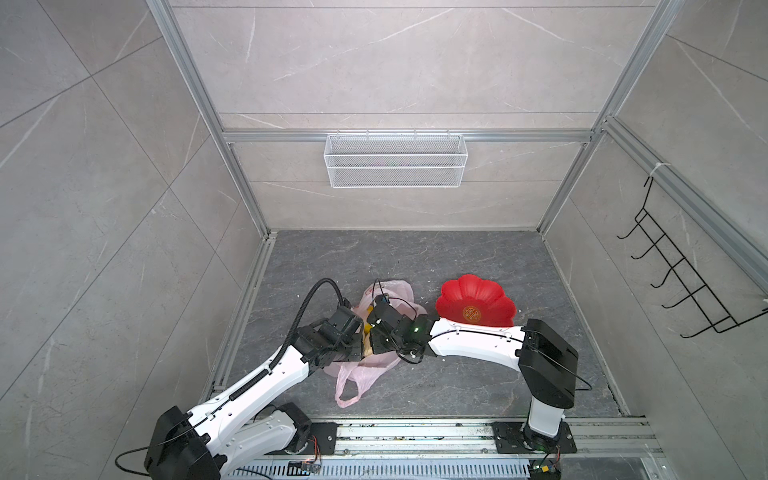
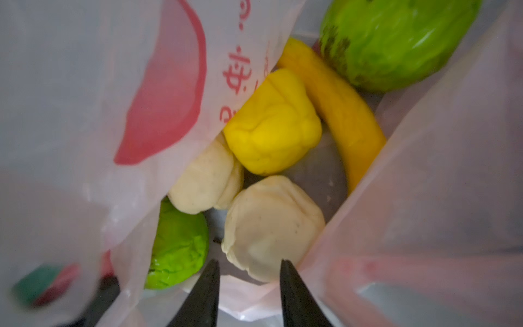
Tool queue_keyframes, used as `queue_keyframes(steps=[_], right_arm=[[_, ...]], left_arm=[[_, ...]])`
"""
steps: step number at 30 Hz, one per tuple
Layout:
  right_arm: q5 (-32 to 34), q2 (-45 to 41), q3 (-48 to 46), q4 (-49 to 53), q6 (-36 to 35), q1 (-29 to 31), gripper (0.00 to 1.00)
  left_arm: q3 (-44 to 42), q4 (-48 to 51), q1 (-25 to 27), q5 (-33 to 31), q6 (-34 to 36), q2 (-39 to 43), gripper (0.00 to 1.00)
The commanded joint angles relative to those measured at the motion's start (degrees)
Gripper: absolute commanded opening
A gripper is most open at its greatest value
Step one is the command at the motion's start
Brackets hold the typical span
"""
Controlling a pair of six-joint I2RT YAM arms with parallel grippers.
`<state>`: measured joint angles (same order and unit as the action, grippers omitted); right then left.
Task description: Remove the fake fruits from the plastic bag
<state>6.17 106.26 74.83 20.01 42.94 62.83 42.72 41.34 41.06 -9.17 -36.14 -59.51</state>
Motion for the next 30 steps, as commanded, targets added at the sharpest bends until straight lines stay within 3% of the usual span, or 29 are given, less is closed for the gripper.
queue_keyframes(steps=[1, 11, 18, 24, 30], right_arm=[[-1.4, -0.7, -2.0, 4.8, 1.5, 2.2, 0.36], [-1.6, -3.6, -7.8, 10.1, 5.8, 4.4, 0.34], [3.3, -4.5, -6.9, 14.4, 5.3, 4.3, 0.33], [8.9, -7.8, -1.6, 17.3, 1.1, 4.3, 0.43], [9.9, -5.4, 0.6, 10.0, -2.9, 4.3, 0.49]], left_arm=[[-0.6, -1.9, 0.6, -2.9, -2.7, 0.7, 0.05], [-3.0, -3.4, 1.7, -4.4, -4.8, 0.1, 0.05], [-5.3, -3.3, 2.9, -5.9, -6.0, 1.9, 0.05], [-7.6, -3.8, 4.4, -8.8, -7.0, 3.1, 0.04], [-8.5, -5.7, 4.5, -10.0, -7.8, 5.3, 0.04]])
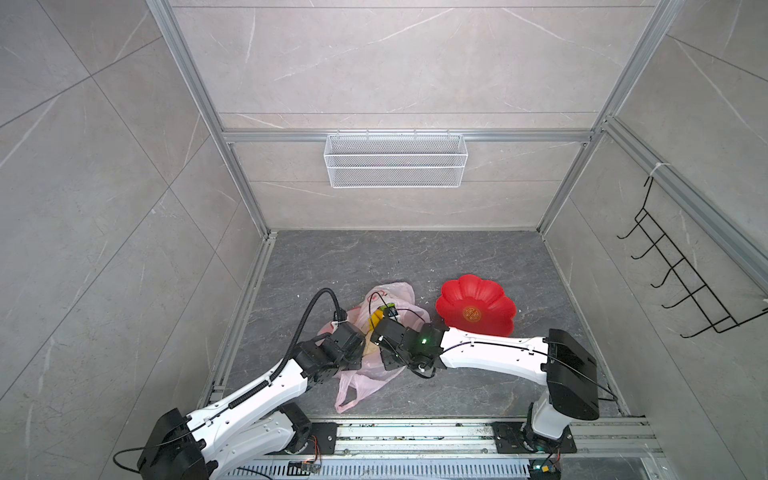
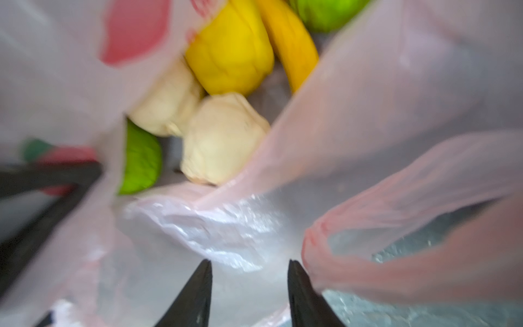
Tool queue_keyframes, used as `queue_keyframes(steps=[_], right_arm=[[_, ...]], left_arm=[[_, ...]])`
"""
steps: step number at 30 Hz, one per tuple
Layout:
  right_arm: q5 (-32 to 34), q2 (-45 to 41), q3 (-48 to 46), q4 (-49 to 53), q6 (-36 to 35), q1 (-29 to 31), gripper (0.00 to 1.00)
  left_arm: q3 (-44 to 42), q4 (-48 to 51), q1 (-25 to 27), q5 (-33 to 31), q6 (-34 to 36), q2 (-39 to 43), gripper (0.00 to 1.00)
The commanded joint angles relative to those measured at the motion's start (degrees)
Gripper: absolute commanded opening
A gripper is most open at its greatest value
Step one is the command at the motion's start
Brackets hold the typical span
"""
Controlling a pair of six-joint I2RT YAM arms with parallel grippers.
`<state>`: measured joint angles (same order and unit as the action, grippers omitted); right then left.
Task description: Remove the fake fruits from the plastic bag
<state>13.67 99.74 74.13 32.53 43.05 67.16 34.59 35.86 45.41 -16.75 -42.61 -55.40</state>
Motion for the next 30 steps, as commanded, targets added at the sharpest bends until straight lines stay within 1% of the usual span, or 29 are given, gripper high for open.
queue_keyframes(steps=[1, 5, 10, 14, 22, 30], right_arm=[[2.7, 2.0, 2.1, -3.0, -3.7, 0.0, 0.50], [3.3, 4.3, 2.4, -7.0, -6.2, -0.1, 0.58], [2.7, 5.8, 2.6, -11.4, -10.4, -0.8, 0.59], [1.8, 7.2, 3.1, -12.3, -11.5, -2.1, 0.60], [-2.4, 11.1, 5.5, -12.2, -15.4, -4.0, 0.74], [-3.4, 12.8, 6.0, -12.3, -19.0, -5.0, 0.77]], left_arm=[[-0.5, -0.4, 0.1, -2.5, -1.5, 1.4, 0.04], [-0.3, -0.8, 0.1, -3.0, -2.0, 2.8, 0.04], [-0.3, -1.1, 0.1, -3.3, -2.1, 4.1, 0.04], [0.0, -1.0, 0.1, -3.2, -2.3, 4.1, 0.04], [0.0, -1.6, 0.1, -2.8, -2.6, 3.1, 0.04], [-0.2, -2.4, 0.1, -2.8, -2.8, 3.2, 0.04]])
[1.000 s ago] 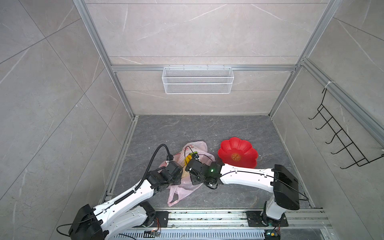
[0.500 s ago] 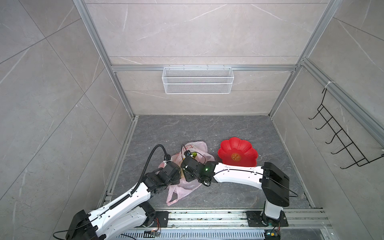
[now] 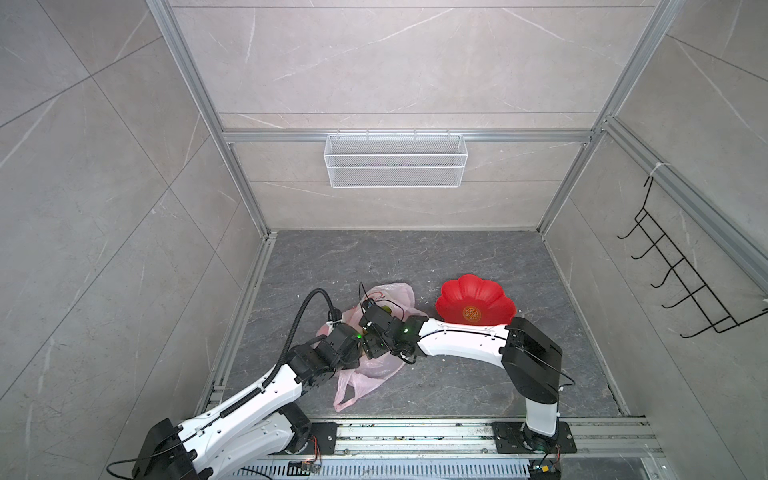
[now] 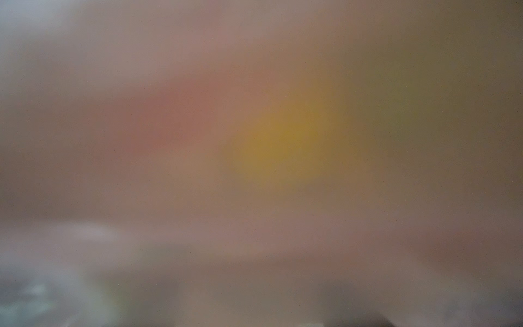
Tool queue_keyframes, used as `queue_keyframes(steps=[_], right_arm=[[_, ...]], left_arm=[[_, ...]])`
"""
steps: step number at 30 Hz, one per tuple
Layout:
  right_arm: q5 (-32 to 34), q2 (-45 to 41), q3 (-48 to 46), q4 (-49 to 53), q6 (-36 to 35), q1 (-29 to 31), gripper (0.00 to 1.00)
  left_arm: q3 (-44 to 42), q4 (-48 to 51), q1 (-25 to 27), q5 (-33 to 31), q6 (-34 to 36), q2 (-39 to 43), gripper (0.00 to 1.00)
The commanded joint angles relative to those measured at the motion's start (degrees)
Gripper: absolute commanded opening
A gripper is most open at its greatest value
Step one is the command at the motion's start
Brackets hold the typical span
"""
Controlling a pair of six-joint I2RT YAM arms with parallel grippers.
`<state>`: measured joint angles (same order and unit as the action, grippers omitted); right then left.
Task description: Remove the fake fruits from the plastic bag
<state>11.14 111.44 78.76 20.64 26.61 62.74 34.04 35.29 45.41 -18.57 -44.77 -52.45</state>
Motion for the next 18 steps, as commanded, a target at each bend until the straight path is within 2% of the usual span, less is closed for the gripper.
queue_keyframes(steps=[1, 18], right_arm=[[-1.4, 1.3, 1.3, -0.3, -2.6, -0.8, 0.78], [-3.9, 0.8, -2.2, 3.7, -0.6, -1.3, 0.79]], left_arm=[[0.3, -1.8, 0.1, -0.9, -0.7, 0.3, 0.04], [1.4, -3.4, 0.1, -0.7, 0.8, -1.1, 0.04]])
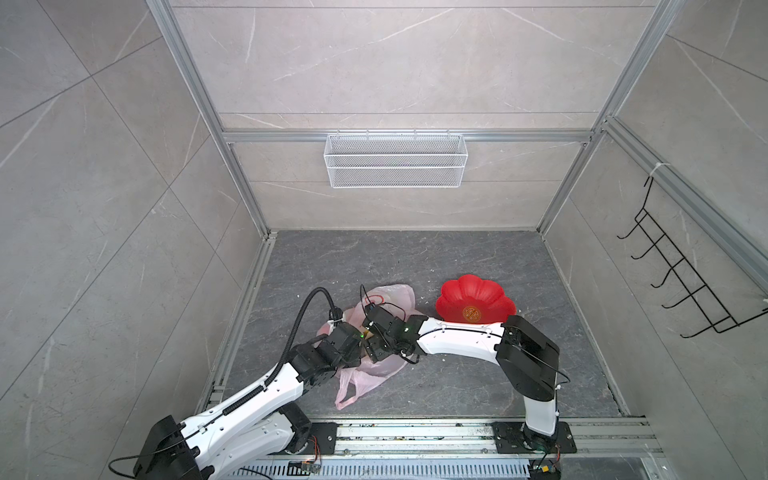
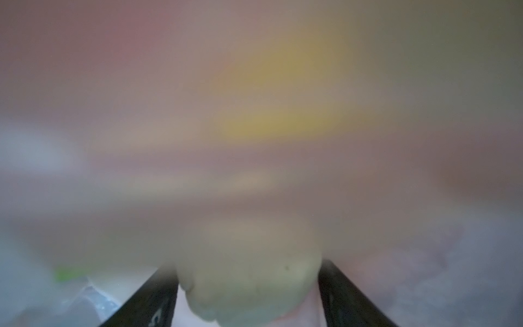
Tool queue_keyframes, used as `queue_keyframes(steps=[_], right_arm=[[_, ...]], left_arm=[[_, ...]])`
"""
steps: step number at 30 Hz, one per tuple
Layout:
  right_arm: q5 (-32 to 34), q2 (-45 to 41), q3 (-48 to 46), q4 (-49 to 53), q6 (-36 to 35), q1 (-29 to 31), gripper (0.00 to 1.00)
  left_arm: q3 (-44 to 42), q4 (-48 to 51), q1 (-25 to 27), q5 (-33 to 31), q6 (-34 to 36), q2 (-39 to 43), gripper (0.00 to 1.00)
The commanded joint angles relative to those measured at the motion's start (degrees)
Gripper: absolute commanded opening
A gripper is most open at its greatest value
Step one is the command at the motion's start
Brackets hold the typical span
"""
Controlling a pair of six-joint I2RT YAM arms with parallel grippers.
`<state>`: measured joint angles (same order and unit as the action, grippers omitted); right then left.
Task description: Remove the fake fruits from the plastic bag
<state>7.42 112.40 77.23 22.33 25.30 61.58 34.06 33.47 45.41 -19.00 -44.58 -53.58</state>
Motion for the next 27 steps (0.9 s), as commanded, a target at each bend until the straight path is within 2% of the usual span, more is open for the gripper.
queue_keyframes(steps=[1, 13, 27], right_arm=[[0.4, -0.2, -0.7, 1.5, 0.7, -0.1, 0.80], [1.2, 1.8, 3.8, -1.3, 1.5, -0.1, 0.80], [-0.1, 4.7, 5.8, 0.8, 1.7, -0.1, 0.80]], left_arm=[[1.2, -1.9, 0.1, -0.3, 0.5, 0.1, 0.04], [0.1, -2.1, 0.1, 0.7, -0.4, 0.6, 0.04], [-0.1, -1.9, 0.1, 0.7, -0.5, 1.6, 0.04]])
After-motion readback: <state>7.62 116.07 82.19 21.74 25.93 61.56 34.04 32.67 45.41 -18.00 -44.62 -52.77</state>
